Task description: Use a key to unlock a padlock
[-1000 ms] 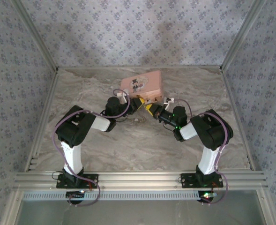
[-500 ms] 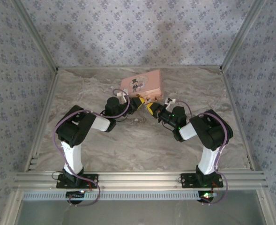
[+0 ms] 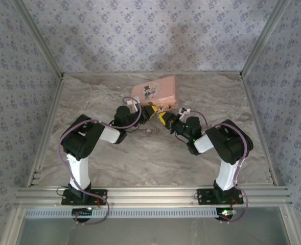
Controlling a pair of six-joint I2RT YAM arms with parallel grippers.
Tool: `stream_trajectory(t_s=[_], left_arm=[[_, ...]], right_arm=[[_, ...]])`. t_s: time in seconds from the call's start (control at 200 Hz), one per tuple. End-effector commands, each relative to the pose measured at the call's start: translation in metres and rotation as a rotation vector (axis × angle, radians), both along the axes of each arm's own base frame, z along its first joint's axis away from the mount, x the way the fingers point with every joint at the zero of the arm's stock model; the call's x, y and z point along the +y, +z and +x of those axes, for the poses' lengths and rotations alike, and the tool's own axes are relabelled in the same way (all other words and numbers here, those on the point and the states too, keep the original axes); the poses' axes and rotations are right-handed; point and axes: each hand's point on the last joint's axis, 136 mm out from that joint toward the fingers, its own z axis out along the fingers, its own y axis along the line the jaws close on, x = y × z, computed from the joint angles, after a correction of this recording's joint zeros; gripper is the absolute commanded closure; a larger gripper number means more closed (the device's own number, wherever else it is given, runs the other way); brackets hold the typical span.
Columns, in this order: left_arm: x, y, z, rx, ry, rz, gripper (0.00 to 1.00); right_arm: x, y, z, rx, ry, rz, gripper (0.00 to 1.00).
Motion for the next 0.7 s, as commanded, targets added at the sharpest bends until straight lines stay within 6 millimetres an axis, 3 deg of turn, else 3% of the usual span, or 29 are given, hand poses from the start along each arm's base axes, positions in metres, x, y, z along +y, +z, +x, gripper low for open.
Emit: stream_trajectory(t_s=[0.0, 0.205, 0.345, 0.475, 0.695], left_arm=[[-0.017, 0.025, -0.019, -0.074, -0.096, -0.062, 1.00], [-0.032, 0.022, -0.038, -0.055, -0.175, -0.048, 1.00], [-0.036, 0.020, -0.049, -0.049, -0.195, -0.038, 1.00], [-0.048, 0.022, -0.061, -0.051, -0.243, -0.027, 1.00], [-0.053, 0.030, -0.079, -0.070, -0.295, -0.013, 1.00]], right_arm=[[0.012, 0.017, 0.009, -0.030, -0.011, 0.050, 1.00], [0.020, 0.025, 0.020, -0.088, -0.012, 0.030, 1.00], [0.030, 0.014, 0.023, -0.075, 0.008, -0.020, 1.00], [0.036, 0.007, 0.032, -0.026, -0.004, 0.056, 1.00], [0.040, 0.017, 0.030, -0.061, 0.018, -0.009, 1.00]])
